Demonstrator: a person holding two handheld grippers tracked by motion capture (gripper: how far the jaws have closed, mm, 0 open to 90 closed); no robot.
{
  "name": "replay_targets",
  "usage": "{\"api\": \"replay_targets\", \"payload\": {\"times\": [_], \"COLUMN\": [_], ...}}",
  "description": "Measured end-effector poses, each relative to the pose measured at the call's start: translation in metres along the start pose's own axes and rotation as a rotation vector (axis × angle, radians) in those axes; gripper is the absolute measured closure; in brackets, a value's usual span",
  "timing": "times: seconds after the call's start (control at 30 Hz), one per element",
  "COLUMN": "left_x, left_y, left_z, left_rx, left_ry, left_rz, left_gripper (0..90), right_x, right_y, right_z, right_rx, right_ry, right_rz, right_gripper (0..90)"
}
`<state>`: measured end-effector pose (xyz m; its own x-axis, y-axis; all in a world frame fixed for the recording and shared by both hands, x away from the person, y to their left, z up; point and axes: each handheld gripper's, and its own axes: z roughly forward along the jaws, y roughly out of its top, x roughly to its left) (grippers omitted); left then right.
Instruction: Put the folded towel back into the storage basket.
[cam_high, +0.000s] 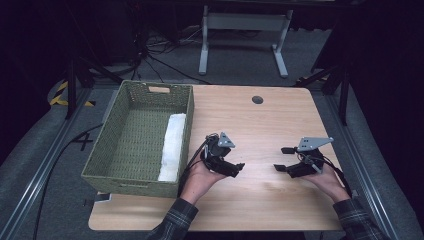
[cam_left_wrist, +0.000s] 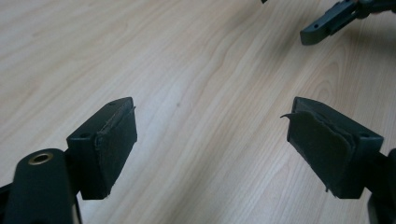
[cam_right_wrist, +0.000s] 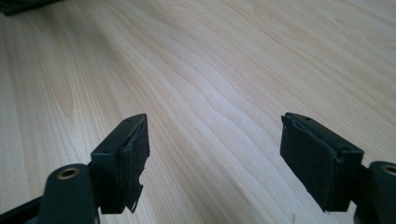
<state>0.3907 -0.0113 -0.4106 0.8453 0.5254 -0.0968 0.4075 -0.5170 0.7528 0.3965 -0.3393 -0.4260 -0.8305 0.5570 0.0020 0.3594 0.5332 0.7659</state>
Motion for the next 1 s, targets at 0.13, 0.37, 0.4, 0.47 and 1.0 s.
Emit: {"api": "replay_targets", "payload": {"times": [0.13,0.37,0.4,0.47,1.0], "left_x": [-0.004,-0.013,-0.013,-0.015,-0.017], "left_y": [-0.010,-0.026,-0.028,-0.032,-0.049], "left_z": [0.005,0.016,0.019,0.024,0.040], "left_rx": [0.012,0.020,0.034,0.036,0.097], "left_ry": [0.000,0.016,0.017,0.020,0.062], "left_rz": [0.001,0.004,0.006,0.007,0.037], "left_gripper": [16.1,15.5,15.4,15.1,7.7], "right_x": [0.000,0.001,0.001,0.003,0.007], "right_y": [-0.012,-0.027,-0.029,-0.035,-0.063], "right_z": [0.000,-0.004,-0.005,-0.006,-0.011], "right_rx": [0.018,0.025,0.024,0.023,0.051], "right_ry": [-0.016,-0.041,-0.047,-0.058,-0.151], "right_rz": [0.020,0.045,0.047,0.060,0.095], "right_gripper": [24.3,22.3,21.9,20.4,15.1]}}
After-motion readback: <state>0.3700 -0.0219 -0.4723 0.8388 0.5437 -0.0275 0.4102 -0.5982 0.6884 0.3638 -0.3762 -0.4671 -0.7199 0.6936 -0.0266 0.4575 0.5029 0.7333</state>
